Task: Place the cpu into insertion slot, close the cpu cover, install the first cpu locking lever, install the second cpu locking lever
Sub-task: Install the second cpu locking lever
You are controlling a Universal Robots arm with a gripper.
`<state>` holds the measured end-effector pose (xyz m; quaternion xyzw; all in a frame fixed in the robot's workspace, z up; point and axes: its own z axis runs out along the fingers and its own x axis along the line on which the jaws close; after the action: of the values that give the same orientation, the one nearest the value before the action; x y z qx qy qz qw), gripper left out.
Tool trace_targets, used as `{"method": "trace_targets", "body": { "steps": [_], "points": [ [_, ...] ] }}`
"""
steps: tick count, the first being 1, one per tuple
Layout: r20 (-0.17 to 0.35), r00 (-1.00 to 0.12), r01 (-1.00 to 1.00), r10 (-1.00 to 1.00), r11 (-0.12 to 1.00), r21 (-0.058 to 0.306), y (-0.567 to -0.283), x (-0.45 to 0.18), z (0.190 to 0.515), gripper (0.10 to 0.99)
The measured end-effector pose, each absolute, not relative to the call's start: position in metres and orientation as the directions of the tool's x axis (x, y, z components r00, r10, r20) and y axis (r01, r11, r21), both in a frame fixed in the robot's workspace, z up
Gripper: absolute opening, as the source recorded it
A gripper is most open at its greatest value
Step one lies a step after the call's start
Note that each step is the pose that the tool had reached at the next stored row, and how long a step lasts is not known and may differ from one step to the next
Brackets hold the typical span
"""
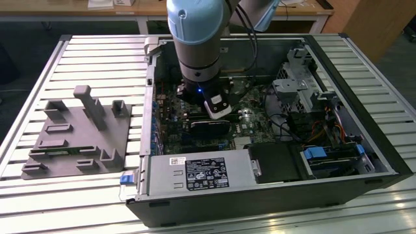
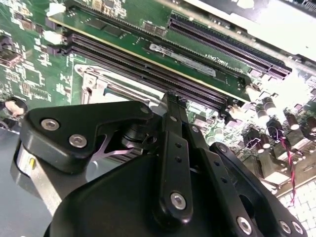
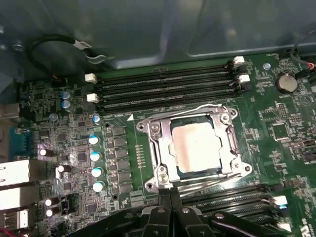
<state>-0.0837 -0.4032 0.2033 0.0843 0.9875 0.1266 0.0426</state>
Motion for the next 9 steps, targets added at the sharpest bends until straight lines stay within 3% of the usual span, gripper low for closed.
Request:
{"method": "trace_targets", "body": {
  "steps": [9],
  "points": [
    [-0.054, -0.983, 0.15, 0.174, 0.941, 0.305, -0.4099, -0.0854, 0.1976, 0.106]
  ]
}}
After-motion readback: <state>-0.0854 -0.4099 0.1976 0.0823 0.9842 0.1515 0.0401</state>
